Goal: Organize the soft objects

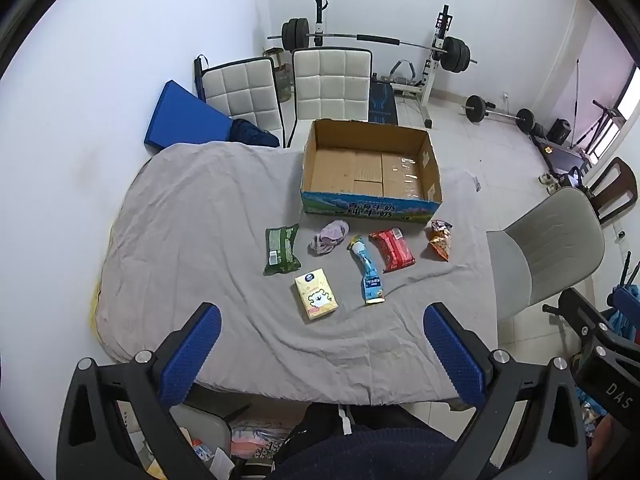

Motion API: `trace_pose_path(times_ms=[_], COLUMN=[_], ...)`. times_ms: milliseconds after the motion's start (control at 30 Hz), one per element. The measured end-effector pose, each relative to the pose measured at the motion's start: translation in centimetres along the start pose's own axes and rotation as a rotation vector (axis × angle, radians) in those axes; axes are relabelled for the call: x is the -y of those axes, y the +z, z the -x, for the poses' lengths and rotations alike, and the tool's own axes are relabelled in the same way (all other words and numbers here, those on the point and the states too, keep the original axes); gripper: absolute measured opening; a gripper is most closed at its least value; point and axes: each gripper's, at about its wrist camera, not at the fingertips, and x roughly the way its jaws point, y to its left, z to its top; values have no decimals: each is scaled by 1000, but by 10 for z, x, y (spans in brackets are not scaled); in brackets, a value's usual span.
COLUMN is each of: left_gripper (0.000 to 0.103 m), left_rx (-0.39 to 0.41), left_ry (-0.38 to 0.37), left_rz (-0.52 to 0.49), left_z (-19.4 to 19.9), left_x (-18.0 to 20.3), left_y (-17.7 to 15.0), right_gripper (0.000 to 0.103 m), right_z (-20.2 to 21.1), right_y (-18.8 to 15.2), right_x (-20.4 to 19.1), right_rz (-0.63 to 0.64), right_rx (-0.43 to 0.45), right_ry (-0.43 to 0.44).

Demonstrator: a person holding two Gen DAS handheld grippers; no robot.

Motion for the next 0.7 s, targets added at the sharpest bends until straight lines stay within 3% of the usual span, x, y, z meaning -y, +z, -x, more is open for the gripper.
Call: trace_pose_path(times_ms=[700], left_gripper=[103], left_rx=[-9], left_ry=[-9], left_rz=[-3], left_z=[0], left_x=[2], left_y=[0], right_gripper=[103], right_z=[-6], right_y=[5], right_x=[6], right_rz=[-14], right_rx=[-2], right_ry=[3])
